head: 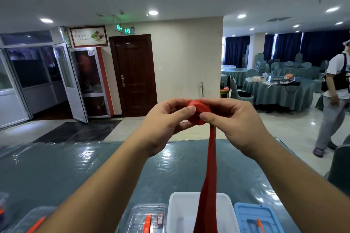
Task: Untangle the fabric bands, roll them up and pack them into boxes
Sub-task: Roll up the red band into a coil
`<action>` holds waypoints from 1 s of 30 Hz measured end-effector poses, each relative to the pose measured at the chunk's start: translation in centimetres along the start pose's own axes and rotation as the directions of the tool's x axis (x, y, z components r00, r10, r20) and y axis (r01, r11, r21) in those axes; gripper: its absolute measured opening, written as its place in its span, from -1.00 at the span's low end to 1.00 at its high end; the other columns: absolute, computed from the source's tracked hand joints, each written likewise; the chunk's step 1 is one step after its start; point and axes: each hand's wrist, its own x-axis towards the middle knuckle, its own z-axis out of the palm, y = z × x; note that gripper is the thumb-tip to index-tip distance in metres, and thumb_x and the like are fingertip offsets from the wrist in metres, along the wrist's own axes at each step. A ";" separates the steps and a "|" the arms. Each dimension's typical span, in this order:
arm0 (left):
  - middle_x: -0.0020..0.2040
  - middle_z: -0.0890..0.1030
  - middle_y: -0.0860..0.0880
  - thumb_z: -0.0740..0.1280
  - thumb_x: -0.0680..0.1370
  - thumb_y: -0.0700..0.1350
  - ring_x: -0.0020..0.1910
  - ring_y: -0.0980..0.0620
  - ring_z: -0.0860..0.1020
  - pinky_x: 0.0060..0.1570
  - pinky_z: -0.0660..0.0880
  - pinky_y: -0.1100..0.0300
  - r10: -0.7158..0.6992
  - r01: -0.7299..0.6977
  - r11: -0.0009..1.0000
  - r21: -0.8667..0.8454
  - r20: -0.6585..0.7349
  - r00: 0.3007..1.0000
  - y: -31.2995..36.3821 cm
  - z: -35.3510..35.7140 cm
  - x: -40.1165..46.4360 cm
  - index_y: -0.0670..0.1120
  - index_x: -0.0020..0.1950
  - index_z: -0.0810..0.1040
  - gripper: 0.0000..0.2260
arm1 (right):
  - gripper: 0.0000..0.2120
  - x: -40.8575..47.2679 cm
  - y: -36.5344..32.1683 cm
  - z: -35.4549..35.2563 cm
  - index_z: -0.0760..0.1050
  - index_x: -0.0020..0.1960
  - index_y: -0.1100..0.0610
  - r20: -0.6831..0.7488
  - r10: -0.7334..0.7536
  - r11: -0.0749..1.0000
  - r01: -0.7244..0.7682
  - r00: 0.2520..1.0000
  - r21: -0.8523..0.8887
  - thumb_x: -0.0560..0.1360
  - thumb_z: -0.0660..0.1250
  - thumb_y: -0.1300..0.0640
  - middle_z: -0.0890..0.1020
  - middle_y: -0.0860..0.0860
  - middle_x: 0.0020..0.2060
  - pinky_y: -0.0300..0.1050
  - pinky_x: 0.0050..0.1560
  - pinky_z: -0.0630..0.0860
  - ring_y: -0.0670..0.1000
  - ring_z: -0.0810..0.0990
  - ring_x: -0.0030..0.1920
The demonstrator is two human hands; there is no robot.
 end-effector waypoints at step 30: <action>0.12 0.72 -0.20 0.49 0.53 -0.15 0.18 -0.17 0.68 0.27 0.59 -0.06 -0.033 0.017 0.963 0.270 0.058 0.998 0.8 -1.0 0.8 -0.16 0.26 0.66 -0.69 | -0.69 0.9 -0.9 -0.9 0.69 0.20 0.05 0.111 0.012 0.990 0.004 0.994 -0.141 0.46 0.54 0.17 0.77 -0.10 -0.03 -0.12 0.15 0.66 -0.11 0.73 0.04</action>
